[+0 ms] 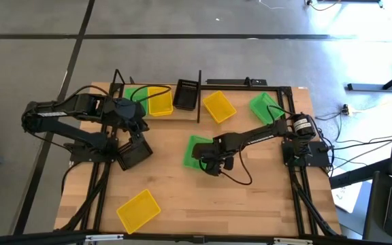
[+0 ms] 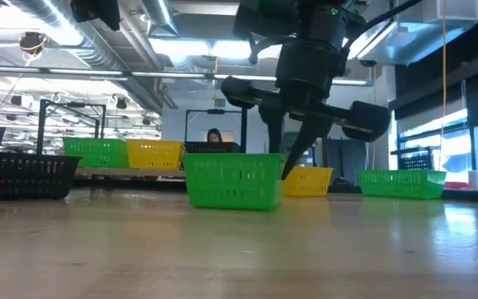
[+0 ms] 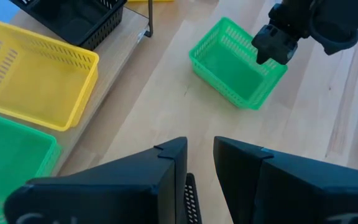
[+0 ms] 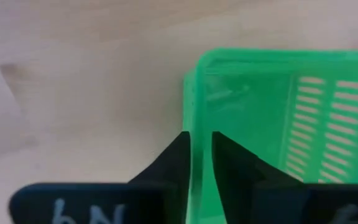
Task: Stack baskets on shelf by color
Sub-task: Stack the bottom green basket on the green basket on the shelf
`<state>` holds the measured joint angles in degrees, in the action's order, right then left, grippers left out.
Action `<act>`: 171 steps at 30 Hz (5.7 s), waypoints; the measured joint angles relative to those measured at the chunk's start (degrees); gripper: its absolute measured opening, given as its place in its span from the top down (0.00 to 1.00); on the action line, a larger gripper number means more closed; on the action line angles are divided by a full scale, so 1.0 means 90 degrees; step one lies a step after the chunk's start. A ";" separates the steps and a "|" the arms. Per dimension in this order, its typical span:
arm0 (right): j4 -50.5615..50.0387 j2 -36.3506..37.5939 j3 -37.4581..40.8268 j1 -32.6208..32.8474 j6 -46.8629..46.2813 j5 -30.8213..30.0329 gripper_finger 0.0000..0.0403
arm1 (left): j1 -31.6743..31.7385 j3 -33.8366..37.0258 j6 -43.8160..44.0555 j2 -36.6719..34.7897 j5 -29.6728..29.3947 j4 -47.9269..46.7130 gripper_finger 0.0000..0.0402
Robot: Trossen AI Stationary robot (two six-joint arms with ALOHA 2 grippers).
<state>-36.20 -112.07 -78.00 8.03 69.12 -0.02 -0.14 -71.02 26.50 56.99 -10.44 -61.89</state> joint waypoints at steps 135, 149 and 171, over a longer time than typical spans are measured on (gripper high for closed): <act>-0.0870 0.5173 -0.0001 -0.0812 -0.6602 0.1128 0.82 | 0.1426 -0.0223 0.5187 0.1811 -0.1392 -0.1309 1.00; -0.0649 0.5173 -0.0001 -0.1168 -0.6960 0.1128 0.82 | 0.3397 -0.0224 0.4163 0.1780 -0.3111 -0.2080 1.00; -0.0620 0.5173 -0.0001 -0.1168 -0.6960 0.1126 0.82 | 0.4267 -0.0223 0.3155 0.3041 -0.2890 -0.1923 1.00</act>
<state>-41.78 -65.52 -78.00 -2.48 6.47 10.11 38.26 -73.03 54.90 84.36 -36.44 -79.20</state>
